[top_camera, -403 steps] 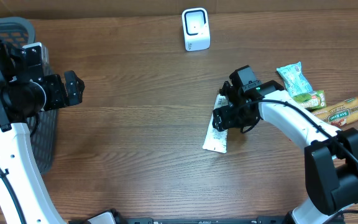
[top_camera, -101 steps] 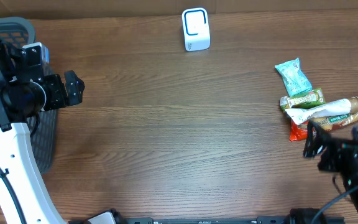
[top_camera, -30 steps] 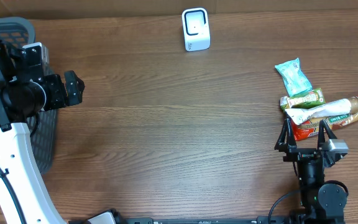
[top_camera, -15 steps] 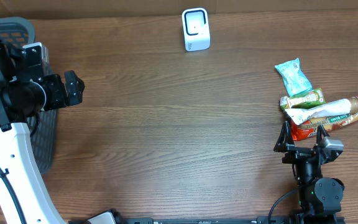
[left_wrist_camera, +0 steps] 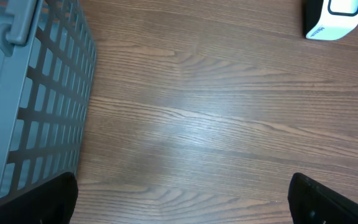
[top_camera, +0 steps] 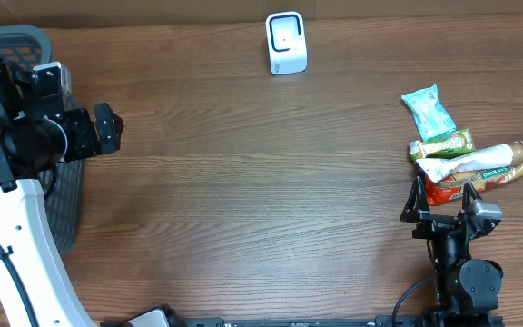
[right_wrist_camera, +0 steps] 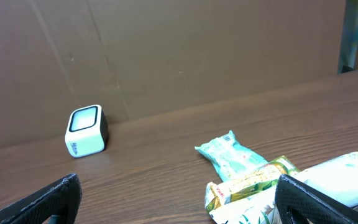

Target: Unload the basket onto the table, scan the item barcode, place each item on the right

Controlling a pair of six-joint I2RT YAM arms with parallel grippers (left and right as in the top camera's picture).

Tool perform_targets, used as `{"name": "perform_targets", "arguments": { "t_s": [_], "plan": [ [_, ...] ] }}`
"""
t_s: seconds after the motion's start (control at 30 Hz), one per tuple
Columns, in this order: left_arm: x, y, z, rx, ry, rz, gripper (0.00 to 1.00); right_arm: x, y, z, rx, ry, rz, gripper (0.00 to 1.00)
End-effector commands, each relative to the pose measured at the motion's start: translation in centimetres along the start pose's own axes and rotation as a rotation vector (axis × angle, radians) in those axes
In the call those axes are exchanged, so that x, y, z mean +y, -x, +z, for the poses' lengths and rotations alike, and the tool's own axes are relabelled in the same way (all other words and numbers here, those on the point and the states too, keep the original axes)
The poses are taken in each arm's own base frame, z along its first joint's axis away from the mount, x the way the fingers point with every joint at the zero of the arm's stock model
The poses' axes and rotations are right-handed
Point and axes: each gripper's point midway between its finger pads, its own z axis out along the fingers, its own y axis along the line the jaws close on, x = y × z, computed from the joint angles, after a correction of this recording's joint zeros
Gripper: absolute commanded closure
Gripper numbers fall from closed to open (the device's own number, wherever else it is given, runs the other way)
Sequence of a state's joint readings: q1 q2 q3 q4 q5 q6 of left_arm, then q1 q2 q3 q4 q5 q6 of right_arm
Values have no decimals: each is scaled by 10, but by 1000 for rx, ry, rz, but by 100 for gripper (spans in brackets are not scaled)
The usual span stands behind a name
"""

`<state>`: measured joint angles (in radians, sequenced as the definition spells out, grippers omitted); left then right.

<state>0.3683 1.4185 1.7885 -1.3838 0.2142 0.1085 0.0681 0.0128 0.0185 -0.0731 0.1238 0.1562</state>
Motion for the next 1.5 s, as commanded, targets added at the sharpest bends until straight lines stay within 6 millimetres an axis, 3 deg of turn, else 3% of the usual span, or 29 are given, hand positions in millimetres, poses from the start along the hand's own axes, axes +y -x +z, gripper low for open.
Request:
{"name": "perform_targets", "arguments": {
  "t_s": [0.0, 0.77, 0.93, 1.23, 1.47],
  "plan": [
    [-2, 4, -3, -14, -11, 15, 0, -1, -2, 0, -4, -5, -1, 0],
    [-1, 4, 0, -7, -12, 13, 0, -1, -2, 0, -4, -5, -1, 0],
    [-10, 3, 0, -7, -25, 39, 0, -1, -2, 0, -4, -5, -1, 0],
    [-72, -6, -43, -116, -121, 209, 1, -1, -2, 0, -4, -5, -1, 0],
    [-76, -15, -78, -214, -121, 228, 1, -1, -2, 0, -4, -5, -1, 0]
  ]
}}
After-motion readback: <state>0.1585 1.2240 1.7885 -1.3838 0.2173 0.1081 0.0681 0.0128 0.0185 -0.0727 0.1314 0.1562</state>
